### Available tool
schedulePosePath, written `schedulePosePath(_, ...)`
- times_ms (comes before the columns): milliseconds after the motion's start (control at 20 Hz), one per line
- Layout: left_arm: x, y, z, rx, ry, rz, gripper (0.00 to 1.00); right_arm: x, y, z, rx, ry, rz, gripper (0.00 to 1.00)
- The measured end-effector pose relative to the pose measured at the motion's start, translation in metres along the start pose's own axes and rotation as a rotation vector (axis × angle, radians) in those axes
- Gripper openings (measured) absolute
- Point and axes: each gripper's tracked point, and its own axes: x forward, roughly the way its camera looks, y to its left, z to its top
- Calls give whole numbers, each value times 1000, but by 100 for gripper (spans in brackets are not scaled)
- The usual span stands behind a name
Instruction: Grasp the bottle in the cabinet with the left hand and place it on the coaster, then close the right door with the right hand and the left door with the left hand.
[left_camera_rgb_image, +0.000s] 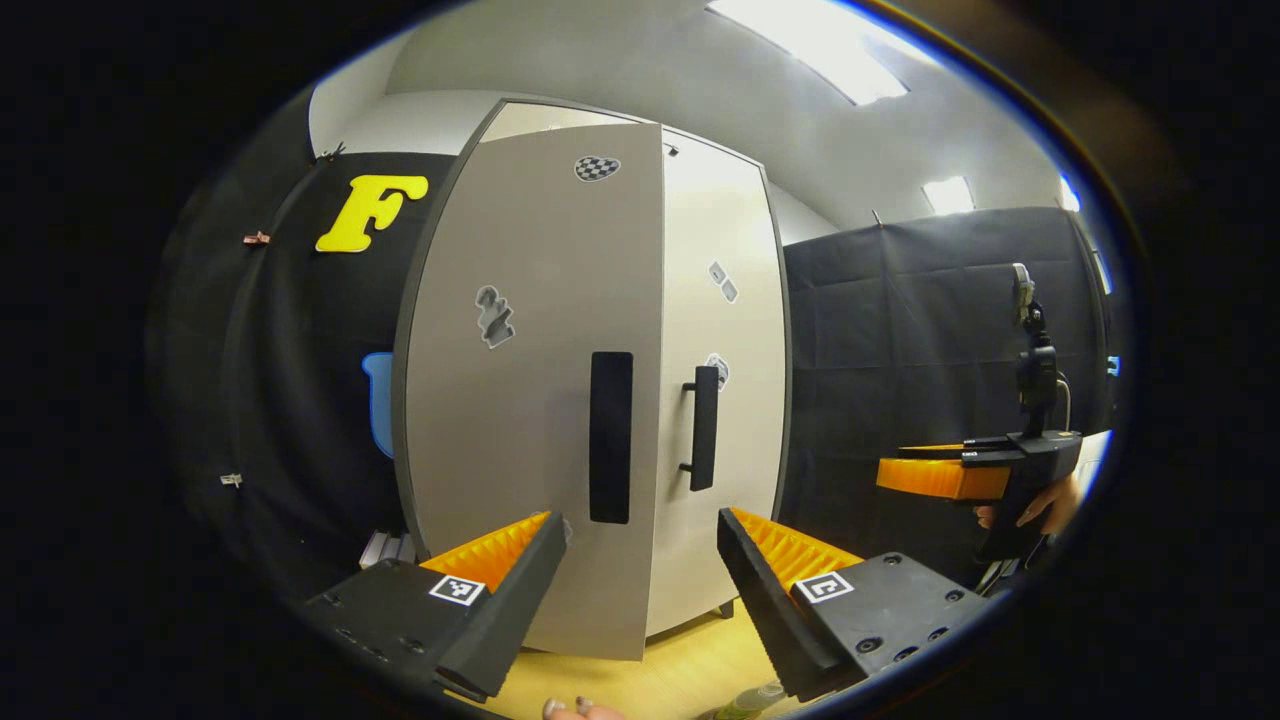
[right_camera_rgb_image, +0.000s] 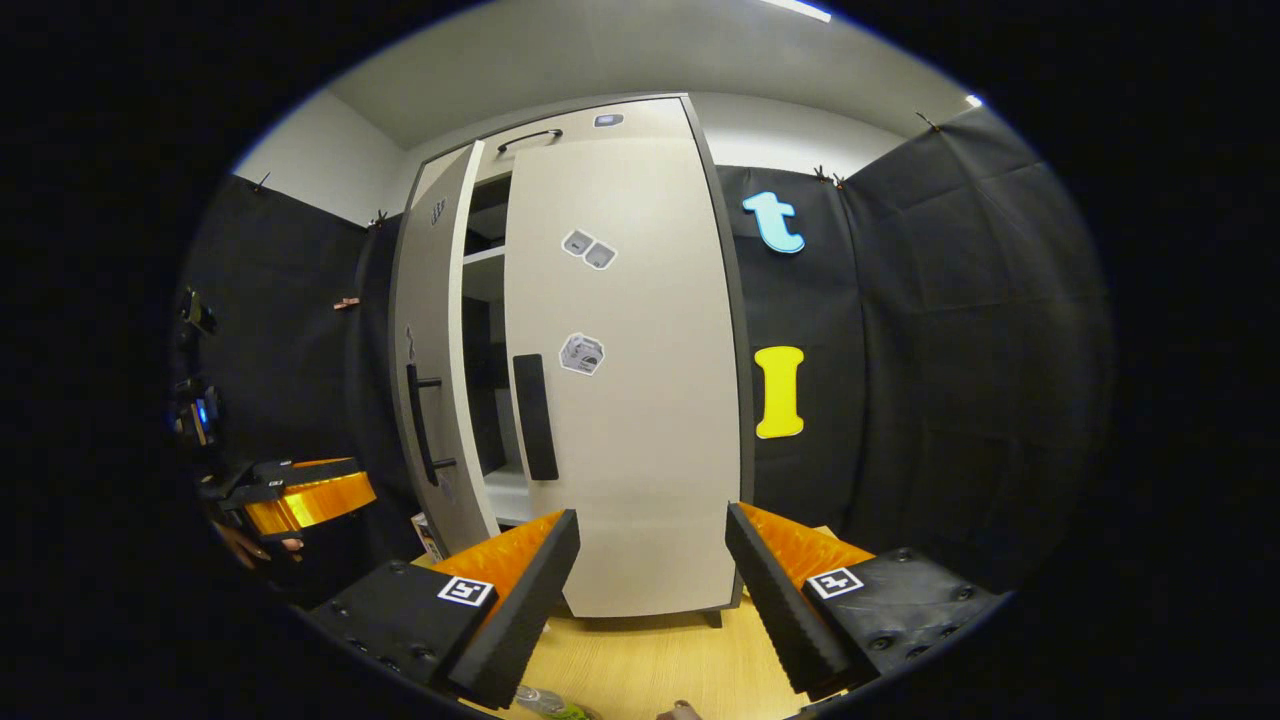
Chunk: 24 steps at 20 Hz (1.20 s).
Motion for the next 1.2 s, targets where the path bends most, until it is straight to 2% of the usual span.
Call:
schedulePosePath(350, -5, -7, -3, -4, -12, 8, 97, -3, 1, 4, 9, -13, 6, 98)
schedulePosePath(600, -8, -3, 1, 33, -18, 30, 97, 0, 8, 6, 11, -15, 26, 98)
schedulePosePath(1200, -10, 8, -3, 12, -17, 57, 97, 4, 20, 6, 5, -13, 49, 98)
